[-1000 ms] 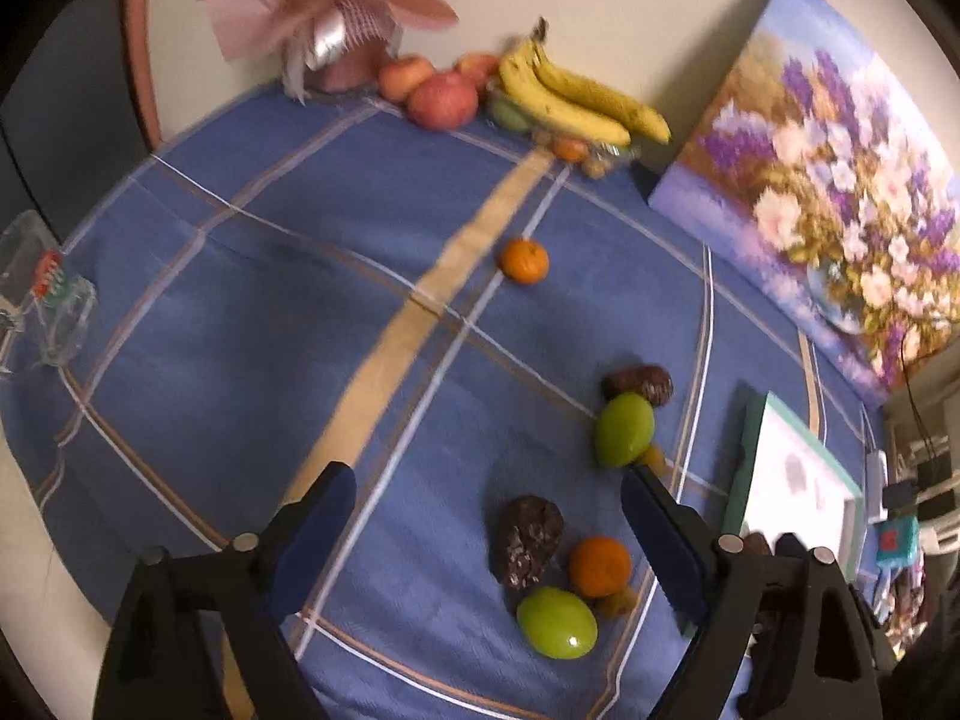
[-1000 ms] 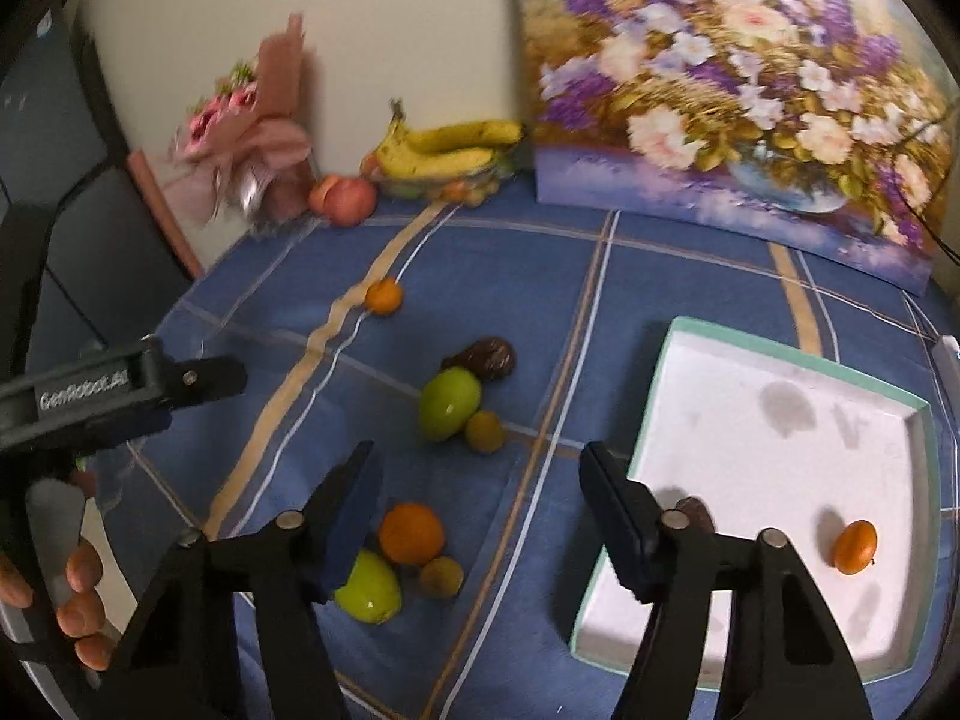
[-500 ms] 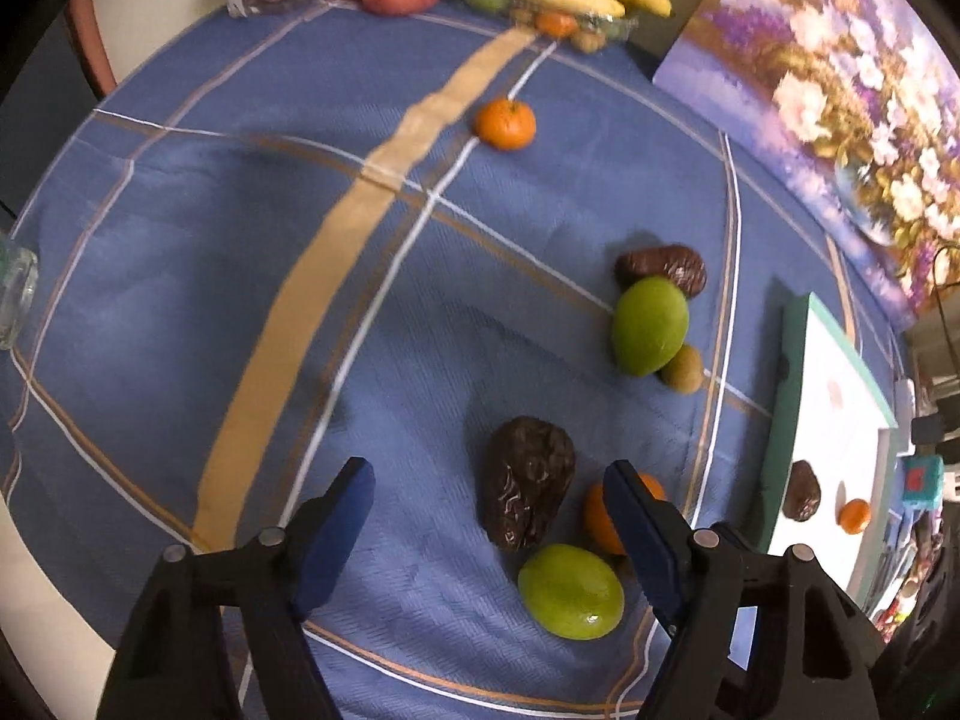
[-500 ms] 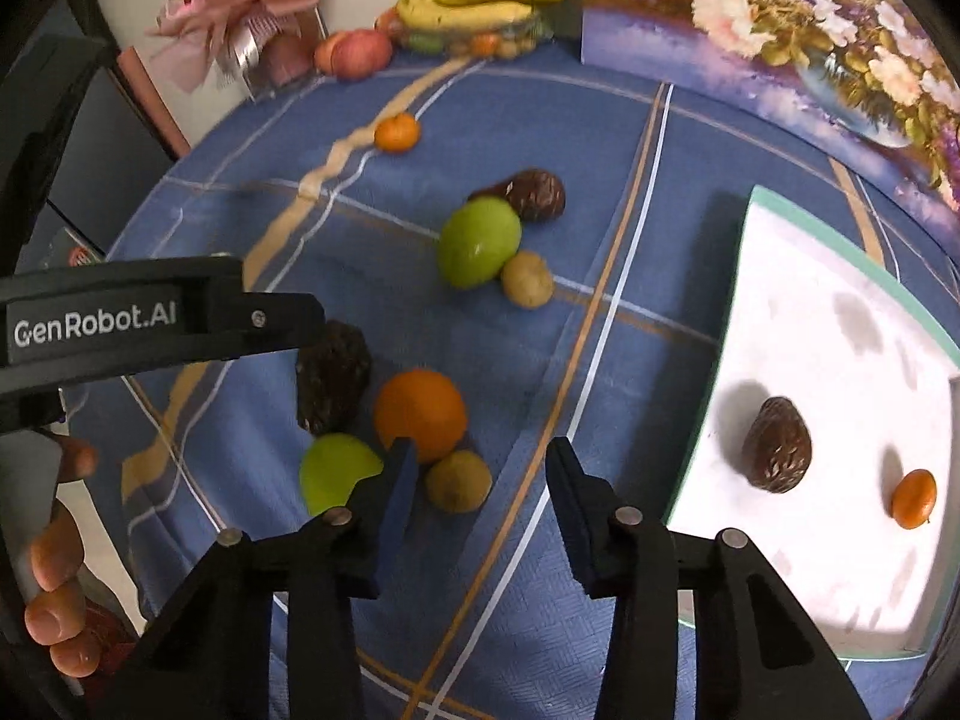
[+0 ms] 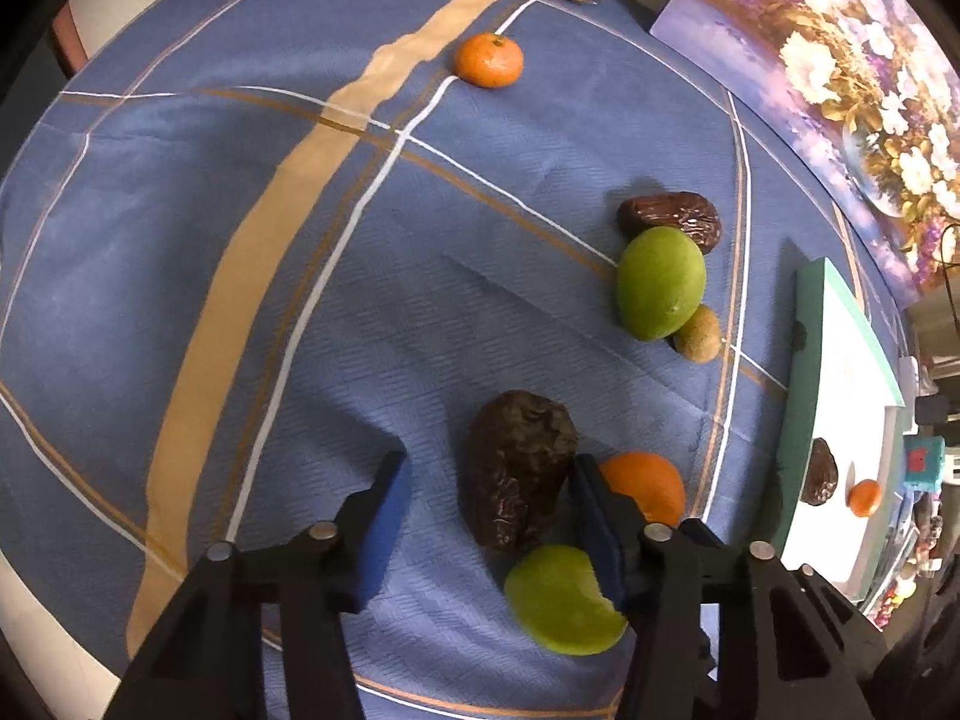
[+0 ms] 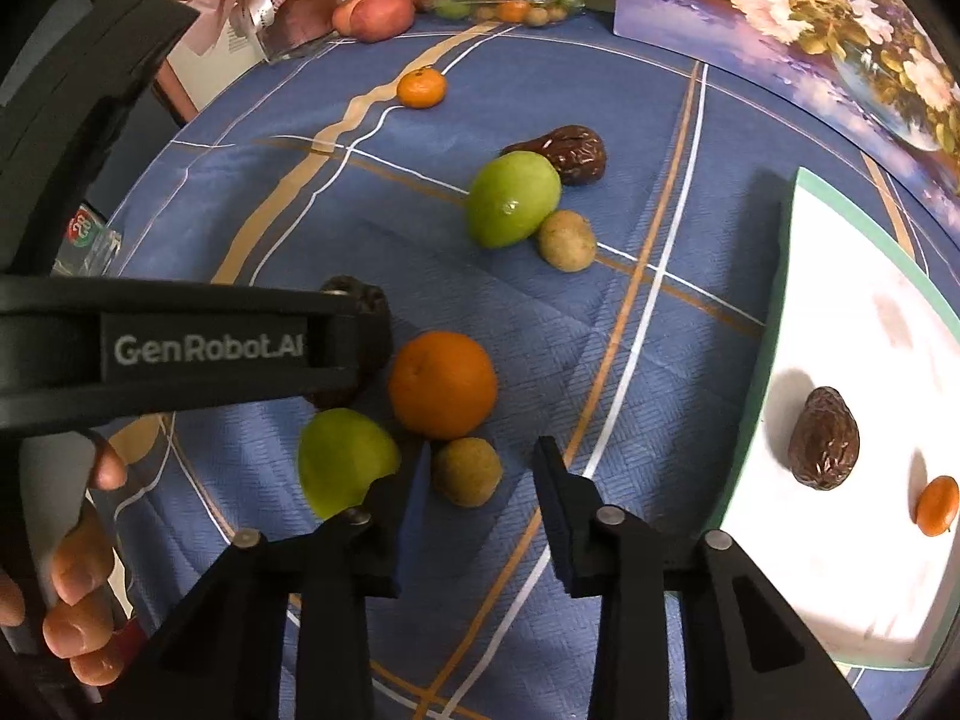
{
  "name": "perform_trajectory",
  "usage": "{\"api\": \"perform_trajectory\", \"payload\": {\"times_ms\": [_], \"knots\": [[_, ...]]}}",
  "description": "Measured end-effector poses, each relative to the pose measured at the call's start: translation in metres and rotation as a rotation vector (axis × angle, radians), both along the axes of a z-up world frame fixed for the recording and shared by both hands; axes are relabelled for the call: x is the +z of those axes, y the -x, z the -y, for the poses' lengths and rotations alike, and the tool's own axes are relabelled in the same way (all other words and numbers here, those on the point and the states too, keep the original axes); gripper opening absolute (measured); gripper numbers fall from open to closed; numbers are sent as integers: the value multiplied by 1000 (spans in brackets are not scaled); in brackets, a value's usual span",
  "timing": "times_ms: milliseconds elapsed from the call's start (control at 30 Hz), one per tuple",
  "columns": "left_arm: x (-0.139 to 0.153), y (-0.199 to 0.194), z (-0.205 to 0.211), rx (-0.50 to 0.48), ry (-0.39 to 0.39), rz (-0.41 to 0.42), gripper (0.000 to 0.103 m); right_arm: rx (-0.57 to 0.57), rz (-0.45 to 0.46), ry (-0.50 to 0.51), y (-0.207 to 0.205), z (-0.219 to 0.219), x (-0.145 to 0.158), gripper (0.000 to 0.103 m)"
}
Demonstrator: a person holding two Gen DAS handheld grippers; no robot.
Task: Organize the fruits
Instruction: 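Grasp a small brown kiwi with the right tool while the left grasps another dark fruit, then carry both fruits into the white tray and open both tools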
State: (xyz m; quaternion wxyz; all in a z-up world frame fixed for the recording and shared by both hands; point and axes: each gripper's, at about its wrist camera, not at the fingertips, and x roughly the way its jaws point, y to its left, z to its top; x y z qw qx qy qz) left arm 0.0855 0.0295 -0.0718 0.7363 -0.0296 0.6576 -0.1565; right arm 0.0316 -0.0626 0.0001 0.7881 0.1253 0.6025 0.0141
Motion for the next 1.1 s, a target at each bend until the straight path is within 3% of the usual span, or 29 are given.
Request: {"api": "perform_trajectory", "payload": {"times_ms": [267, 367, 567, 833, 1100], "knots": [[1, -1, 1, -3, 18, -8, 46, 3, 9, -25, -3, -4, -1, 25], [3, -4, 1, 1, 32, -9, 37, 1, 11, -28, -3, -4, -2, 25], [12, -5, -2, 26, 32, 12, 36, -4, 28, -26, 0, 1, 6, 25], [60, 0, -7, 25, 85, 147, 36, -74, 90, -30, 6, 20, 30, 25], [97, 14, 9, -24, 146, 263, 36, -222, 146, 20, 18, 66, 60, 25]]}}
